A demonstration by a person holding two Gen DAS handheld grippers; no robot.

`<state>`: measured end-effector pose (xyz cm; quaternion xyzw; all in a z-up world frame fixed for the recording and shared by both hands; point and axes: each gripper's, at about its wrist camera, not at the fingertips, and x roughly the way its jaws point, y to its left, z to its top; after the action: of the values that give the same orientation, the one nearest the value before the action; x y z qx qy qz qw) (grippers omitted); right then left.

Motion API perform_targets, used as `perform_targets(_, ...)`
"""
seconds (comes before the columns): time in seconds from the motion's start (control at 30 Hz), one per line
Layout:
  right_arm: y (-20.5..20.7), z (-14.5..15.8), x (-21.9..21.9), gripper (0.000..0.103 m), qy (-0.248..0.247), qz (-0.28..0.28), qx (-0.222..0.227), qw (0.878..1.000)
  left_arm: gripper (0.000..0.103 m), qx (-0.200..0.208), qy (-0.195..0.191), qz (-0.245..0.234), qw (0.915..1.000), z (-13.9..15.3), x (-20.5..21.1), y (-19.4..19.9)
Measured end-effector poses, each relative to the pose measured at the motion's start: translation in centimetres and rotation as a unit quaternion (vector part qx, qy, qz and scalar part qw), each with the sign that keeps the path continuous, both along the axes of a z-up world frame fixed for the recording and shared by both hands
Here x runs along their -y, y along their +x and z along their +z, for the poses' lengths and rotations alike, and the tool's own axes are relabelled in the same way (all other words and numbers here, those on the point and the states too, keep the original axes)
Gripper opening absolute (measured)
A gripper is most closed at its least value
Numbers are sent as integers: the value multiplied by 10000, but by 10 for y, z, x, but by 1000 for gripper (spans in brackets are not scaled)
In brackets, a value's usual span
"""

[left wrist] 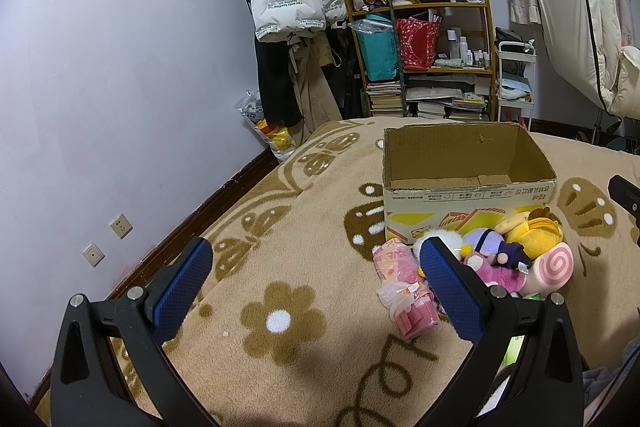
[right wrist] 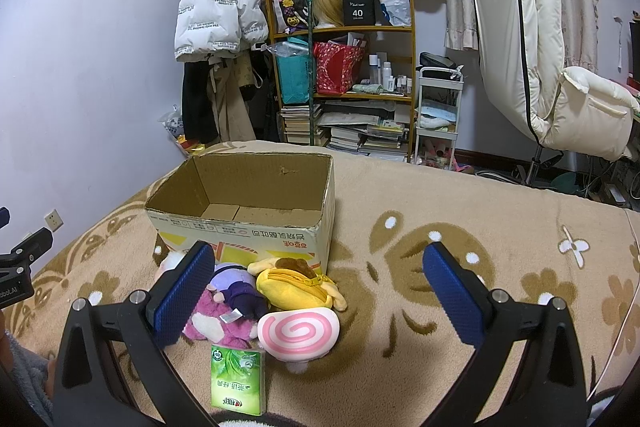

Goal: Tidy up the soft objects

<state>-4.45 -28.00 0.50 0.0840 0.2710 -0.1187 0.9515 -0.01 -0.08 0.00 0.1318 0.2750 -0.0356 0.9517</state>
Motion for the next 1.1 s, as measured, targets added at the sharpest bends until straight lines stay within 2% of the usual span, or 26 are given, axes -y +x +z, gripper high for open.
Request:
perform_targets(0.27, 0, 0, 0, 103, 12, -2, -36, 10000, 102, -66, 68, 31, 10000, -11, 6, -1)
perform_targets(0.4, 1, -1, -2, 103, 32, -9, -107, 9999, 102, -246, 177, -22, 9995, -11, 5, 8)
perform_targets(0.47, 10, -5, 2, 103, 127, -25, -219, 9997, 102, -402, 105, -62, 9991, -11, 4, 14)
perform_targets(0.73, 26, -37, 16, 103, 641, -47, -834, 9944, 102, -822, -35, 8, 9966, -18, 6, 47)
perform_targets(0.87, 35, -51, 19, 103, 924, -53, -1005, 9906, 102, -1047, -73, 37, 9945, -29, 13, 65)
perform_targets(1.1, 56, -68, 21, 103, 987, -70, -1255, 9872, 102, -1444, -6, -5, 9895, -49, 27, 89)
